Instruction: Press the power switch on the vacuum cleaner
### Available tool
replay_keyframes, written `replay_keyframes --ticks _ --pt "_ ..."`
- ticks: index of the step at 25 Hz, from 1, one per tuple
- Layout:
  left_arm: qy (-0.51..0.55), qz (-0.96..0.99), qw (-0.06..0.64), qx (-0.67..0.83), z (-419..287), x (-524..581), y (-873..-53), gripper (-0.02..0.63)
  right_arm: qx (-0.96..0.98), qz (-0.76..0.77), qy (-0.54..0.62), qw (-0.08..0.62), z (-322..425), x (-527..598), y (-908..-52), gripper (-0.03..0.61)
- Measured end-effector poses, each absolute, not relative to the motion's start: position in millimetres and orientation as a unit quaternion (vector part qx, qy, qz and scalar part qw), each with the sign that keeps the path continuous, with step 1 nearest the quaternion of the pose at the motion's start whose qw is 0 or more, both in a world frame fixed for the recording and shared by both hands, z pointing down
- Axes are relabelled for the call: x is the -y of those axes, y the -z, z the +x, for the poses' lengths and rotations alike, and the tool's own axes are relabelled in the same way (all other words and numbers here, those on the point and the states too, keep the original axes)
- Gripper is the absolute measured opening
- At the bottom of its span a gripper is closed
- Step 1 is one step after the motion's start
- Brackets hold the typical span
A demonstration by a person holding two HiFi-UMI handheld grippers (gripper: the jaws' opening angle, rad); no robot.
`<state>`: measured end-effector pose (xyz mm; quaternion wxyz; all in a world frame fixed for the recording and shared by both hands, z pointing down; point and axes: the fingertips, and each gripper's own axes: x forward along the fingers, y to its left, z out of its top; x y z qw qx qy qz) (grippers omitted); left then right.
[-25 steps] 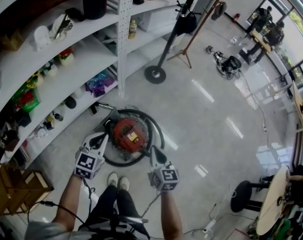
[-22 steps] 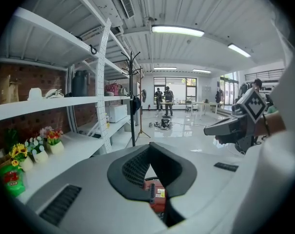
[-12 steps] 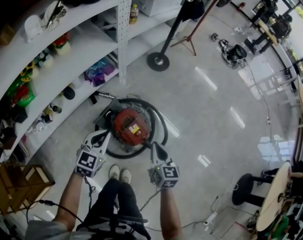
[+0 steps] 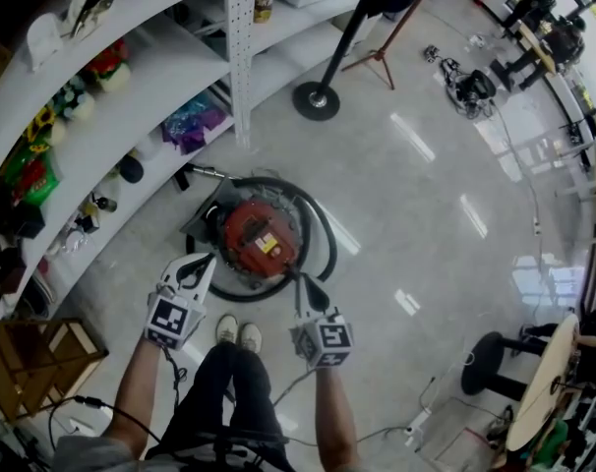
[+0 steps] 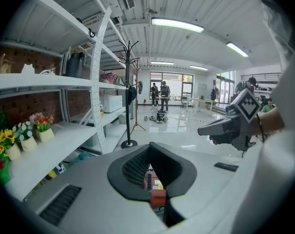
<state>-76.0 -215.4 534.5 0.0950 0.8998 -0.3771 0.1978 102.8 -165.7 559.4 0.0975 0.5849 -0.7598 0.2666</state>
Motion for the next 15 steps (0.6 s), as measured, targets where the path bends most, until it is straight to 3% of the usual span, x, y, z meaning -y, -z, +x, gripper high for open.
replay_keyframes --ticks 15 --pt "-0.221 0.900 0.095 0.364 -80.8 225.5 -608.5 0.006 0.753 0.580 -0.289 0.109 101.9 172.9 -638.3 0.012"
